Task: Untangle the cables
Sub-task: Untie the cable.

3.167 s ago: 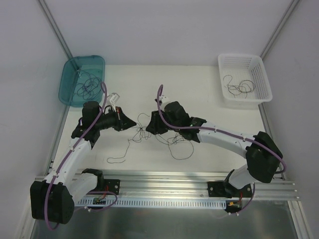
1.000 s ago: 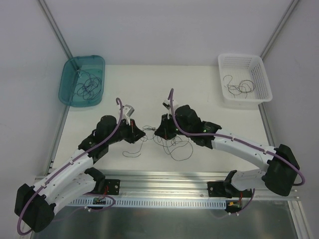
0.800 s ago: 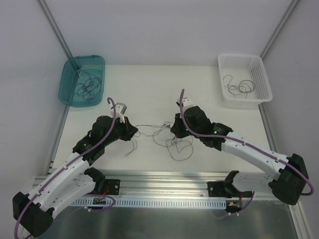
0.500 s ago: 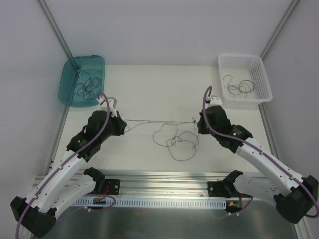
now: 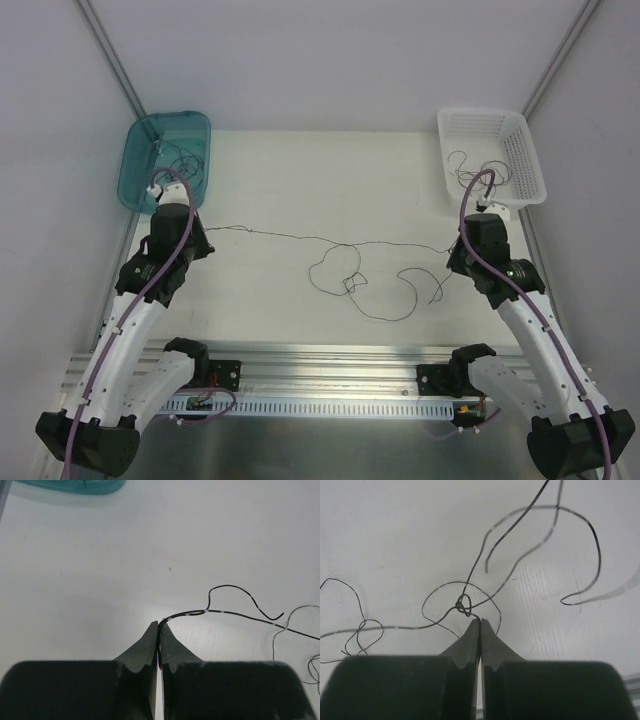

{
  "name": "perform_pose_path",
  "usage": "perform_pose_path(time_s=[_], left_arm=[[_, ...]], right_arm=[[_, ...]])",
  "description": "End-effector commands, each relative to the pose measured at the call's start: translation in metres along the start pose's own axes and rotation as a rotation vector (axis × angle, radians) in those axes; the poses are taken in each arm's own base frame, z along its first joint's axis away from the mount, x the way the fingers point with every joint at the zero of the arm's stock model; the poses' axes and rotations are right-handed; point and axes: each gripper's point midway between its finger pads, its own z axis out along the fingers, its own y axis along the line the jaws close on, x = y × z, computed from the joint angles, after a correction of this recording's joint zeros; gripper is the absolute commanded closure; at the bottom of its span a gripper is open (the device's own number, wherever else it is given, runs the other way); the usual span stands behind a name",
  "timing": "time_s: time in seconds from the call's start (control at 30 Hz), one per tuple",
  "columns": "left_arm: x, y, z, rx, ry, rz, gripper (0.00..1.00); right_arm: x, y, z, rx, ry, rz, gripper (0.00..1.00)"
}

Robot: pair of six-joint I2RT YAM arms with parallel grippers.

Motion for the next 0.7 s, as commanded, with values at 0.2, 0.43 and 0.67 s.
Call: perform_pose_path(time_s=[0.2, 0.43, 0.67], left_arm=[[0.001, 0.066, 0.002, -0.267, 0.025, 0.001, 1.0], [0.006, 0.112, -0.001, -0.375, 0.021, -0.161, 1.0], [0.011, 0.104, 0.012, -0.269, 0.04, -0.262, 1.0]], right_arm=[[-0.027, -0.009, -0.023, 0.019, -0.016, 0.001, 0.99], [-0.029, -0.03, -0.014, 0.061, 0.017, 0.132, 0.99], [-0.015, -0.006, 0.003, -0.056, 0.12, 0.132, 0.99]])
